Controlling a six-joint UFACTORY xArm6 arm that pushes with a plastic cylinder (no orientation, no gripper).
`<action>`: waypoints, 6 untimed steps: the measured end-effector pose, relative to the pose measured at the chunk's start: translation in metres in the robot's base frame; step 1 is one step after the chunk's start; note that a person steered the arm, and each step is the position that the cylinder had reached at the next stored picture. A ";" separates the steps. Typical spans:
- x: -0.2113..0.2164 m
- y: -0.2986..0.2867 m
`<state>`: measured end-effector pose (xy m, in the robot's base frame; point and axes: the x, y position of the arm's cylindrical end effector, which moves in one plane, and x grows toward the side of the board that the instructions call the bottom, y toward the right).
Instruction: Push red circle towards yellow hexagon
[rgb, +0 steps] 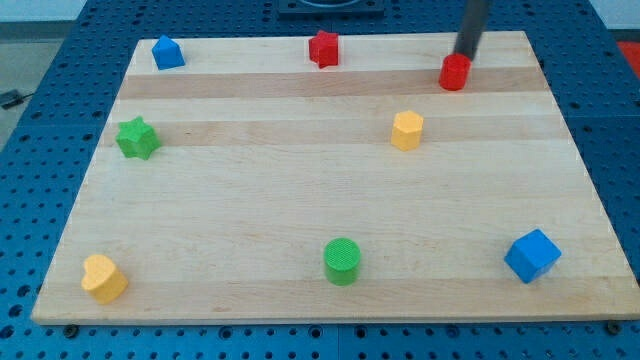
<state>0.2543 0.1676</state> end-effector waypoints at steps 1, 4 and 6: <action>0.033 -0.040; -0.018 -0.008; 0.038 0.002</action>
